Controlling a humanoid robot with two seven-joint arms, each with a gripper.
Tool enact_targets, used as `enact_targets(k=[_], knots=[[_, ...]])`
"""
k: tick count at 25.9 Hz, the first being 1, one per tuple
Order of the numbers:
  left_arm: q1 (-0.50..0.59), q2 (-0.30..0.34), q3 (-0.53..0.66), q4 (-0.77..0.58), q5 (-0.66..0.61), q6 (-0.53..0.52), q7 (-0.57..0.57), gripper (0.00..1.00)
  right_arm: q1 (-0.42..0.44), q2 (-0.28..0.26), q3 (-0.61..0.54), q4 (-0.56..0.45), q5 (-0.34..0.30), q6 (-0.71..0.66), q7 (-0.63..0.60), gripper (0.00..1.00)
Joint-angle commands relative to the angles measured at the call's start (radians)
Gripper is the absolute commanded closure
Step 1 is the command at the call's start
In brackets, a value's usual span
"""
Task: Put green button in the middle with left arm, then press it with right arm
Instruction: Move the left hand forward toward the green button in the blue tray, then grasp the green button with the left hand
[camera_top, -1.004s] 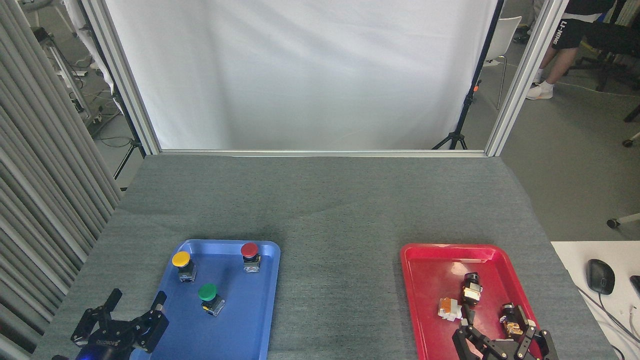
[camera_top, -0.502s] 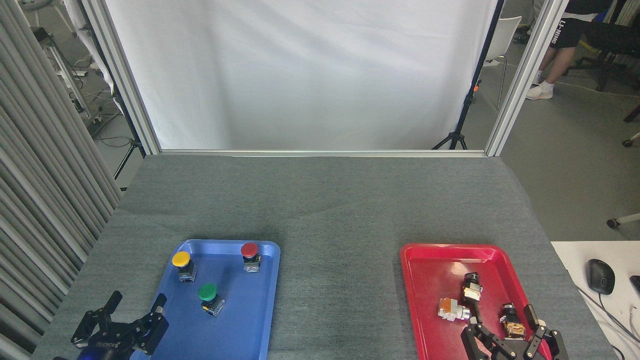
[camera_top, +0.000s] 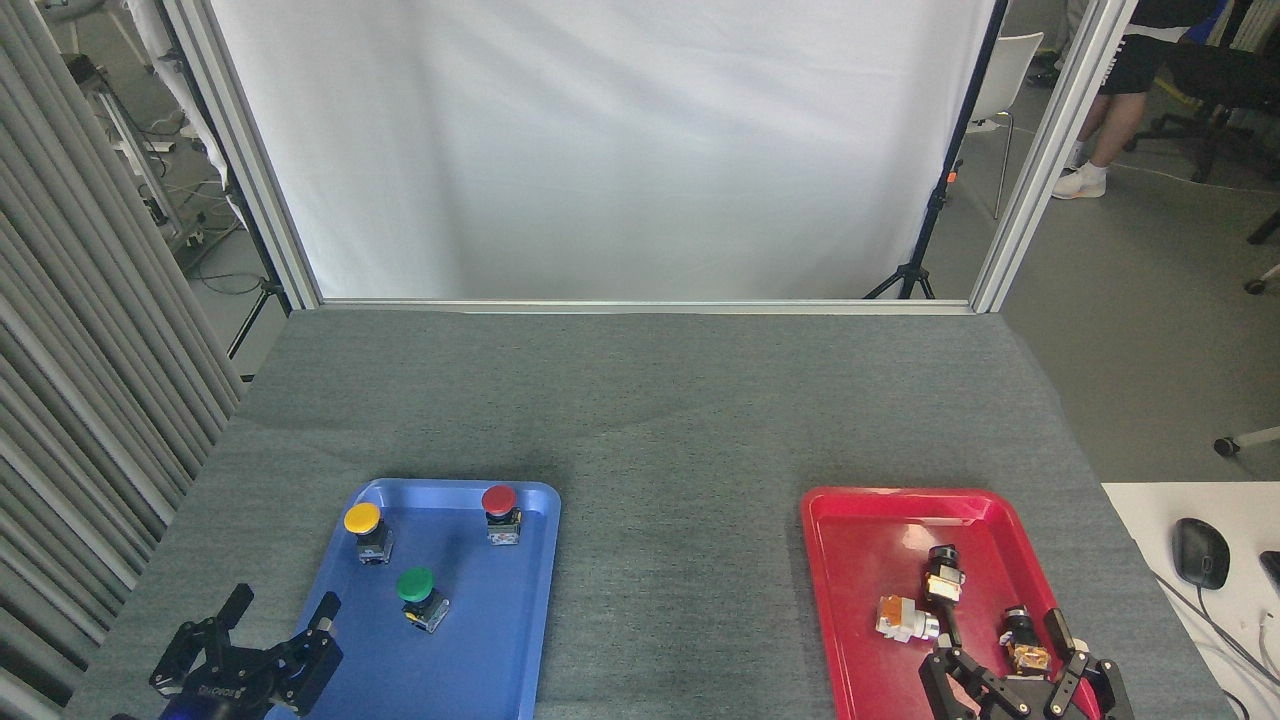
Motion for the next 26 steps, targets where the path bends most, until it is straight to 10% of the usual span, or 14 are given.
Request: enact_targets(k=[1,26], knots=[[0.002,0.000,0.000,0.000,-0.001,-0.011,0.000,0.01,0.000,0.002,0.000,0.000,0.000,-0.001,0.000,0.00],[-0.026,-0.006,-0.060,0.094,-0.113,-0.150,-0.010,0.01,-0.001,0.011,-0.006,0.002,0.000,-0.001,0.000,0.00]])
